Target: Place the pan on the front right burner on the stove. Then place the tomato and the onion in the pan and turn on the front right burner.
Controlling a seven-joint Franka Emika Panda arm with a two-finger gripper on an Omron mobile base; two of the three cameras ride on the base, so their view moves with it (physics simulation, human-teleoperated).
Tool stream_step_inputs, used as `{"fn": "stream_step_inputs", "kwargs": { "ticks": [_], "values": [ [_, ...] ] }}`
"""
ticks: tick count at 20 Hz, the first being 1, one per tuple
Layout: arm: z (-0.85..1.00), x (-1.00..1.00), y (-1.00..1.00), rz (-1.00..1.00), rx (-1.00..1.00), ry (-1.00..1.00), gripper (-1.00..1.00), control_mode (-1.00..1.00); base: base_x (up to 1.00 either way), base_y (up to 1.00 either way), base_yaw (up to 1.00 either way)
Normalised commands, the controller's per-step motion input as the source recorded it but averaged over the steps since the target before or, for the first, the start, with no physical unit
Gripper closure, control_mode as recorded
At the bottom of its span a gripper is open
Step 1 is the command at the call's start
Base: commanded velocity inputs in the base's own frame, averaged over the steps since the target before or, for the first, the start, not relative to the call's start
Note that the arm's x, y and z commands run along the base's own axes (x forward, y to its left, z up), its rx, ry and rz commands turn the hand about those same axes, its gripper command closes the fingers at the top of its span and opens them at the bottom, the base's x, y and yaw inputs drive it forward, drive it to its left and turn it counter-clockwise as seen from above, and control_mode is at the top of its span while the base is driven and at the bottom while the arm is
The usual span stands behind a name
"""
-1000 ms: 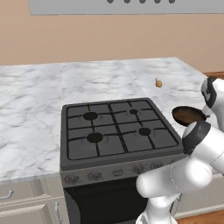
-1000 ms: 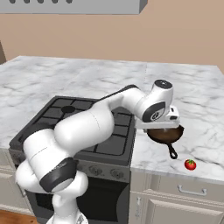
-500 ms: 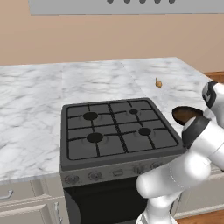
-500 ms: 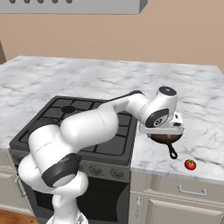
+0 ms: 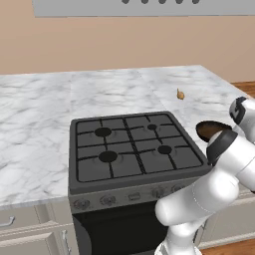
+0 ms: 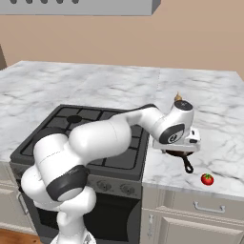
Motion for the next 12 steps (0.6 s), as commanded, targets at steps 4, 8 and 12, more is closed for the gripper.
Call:
{"fn": "stream_step_inputs", "kwargs": {
  "ticks": [4, 8, 12],
  "values": [
    [-0.15, 0.00, 0.00, -0.02, 0.00, 0.00, -1.00, -1.00, 0.00, 0.00, 0.00],
    [-0.19, 0.00, 0.00, 0.00, 0.00, 0.00, -1.00, -1.00, 0.00, 0.00, 0.00],
    [-0.17, 0.01, 0.00, 0.00, 0.00, 0.00, -1.00, -1.00, 0.00, 0.00, 0.00]
  ]
}}
